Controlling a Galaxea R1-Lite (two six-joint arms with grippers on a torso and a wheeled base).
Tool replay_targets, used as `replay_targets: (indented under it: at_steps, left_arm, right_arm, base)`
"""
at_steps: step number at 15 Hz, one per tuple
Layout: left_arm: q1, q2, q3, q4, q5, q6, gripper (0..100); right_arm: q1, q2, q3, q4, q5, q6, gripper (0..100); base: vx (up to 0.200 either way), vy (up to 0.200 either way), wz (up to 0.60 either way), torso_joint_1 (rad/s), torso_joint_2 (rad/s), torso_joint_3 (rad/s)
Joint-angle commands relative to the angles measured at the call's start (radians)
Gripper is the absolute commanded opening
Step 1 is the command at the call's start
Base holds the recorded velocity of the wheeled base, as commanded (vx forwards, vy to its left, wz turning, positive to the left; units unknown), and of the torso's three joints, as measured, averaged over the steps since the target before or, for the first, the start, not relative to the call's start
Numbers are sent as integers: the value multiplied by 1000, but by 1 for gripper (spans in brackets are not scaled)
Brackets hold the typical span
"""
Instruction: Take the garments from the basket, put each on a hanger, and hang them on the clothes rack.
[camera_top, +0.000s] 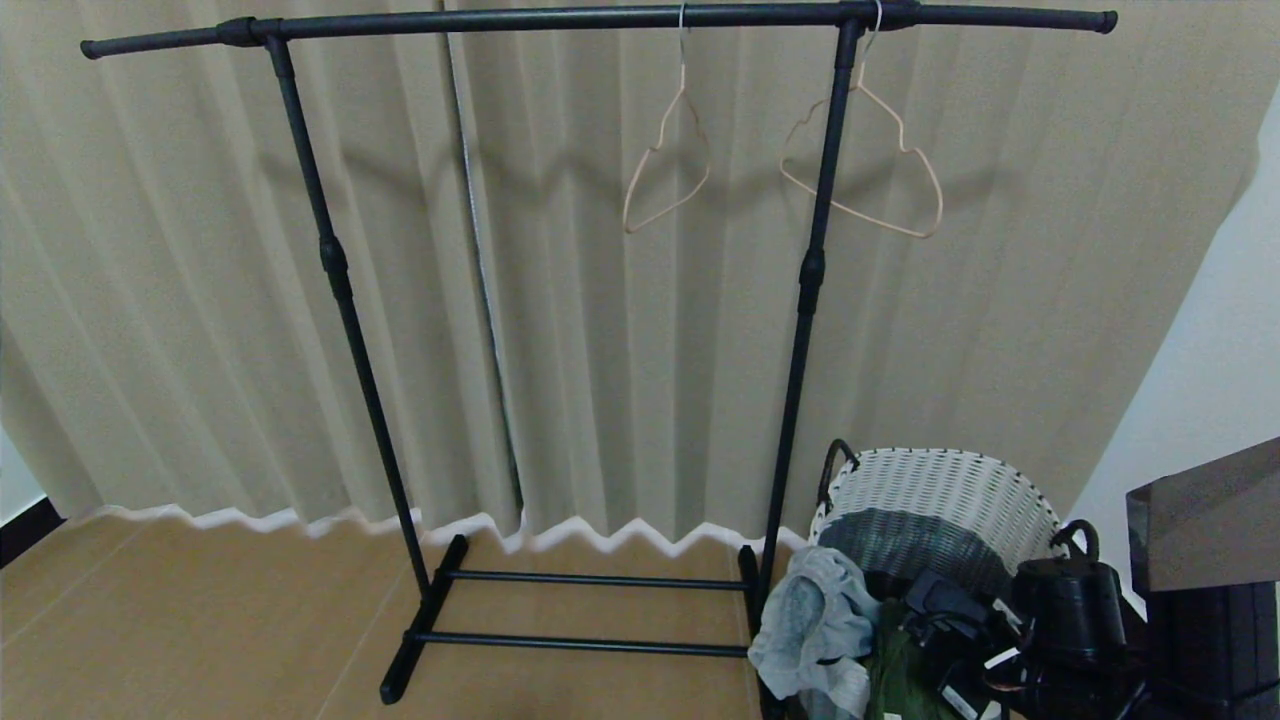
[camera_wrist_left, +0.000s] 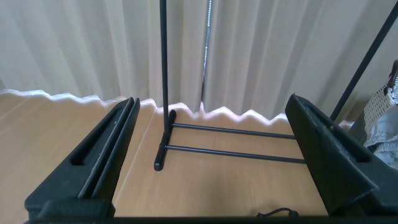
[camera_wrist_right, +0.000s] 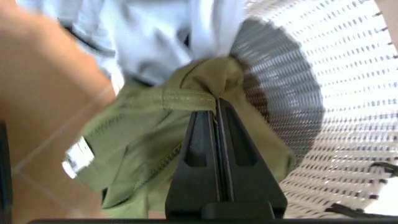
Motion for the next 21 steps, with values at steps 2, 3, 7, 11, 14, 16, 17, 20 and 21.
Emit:
replay_targets:
  at_steps: [2,3,7,11,14,16,17,20,21]
  left_arm:
    - [1,0,0,0,0,-1,100]
    - [1,1,0,0,0,-1,100]
    - [1,0,2,0,0,1,100]
    - [0,0,2,0,-3,6,100]
    - [0,0,2,0,-3,6,100]
    - [0,1,2,0,-3,6,100]
    - [0,0,2,0,-1,2,100]
    - [0,1,2,0,-1,1,100]
    - [0,0,2,0,-1,4,100]
  right_arm:
    - [-1,-51,88,-130,2,43,0]
    - [-7,-102,126,-143,2,62,0]
    - [-81,-449,126,-143,0,108,0]
    - [-197,-780,16,109,0,110,0]
    - [-240,-989,-193,540,0,141,0]
    - [-262,-1137,-389,957,-6,191,0]
    - [-265,-1191,-476,1148,-7,231,0]
    - [-265,-1258,-558,1372,-7,300,0]
    - [-267,-1268,-541,1372,-9,302,0]
  base:
    - [0,0,0,0,0,0]
    - [0,0,0,0,0,0]
    - [0,0,0,0,0,0]
    - [0,0,0,0,0,0]
    - [0,0,0,0,0,0]
    - [0,0,0,0,0,0]
    - [0,0,0,0,0,0]
    - [0,0,0,0,0,0]
    - [0,0,0,0,0,0]
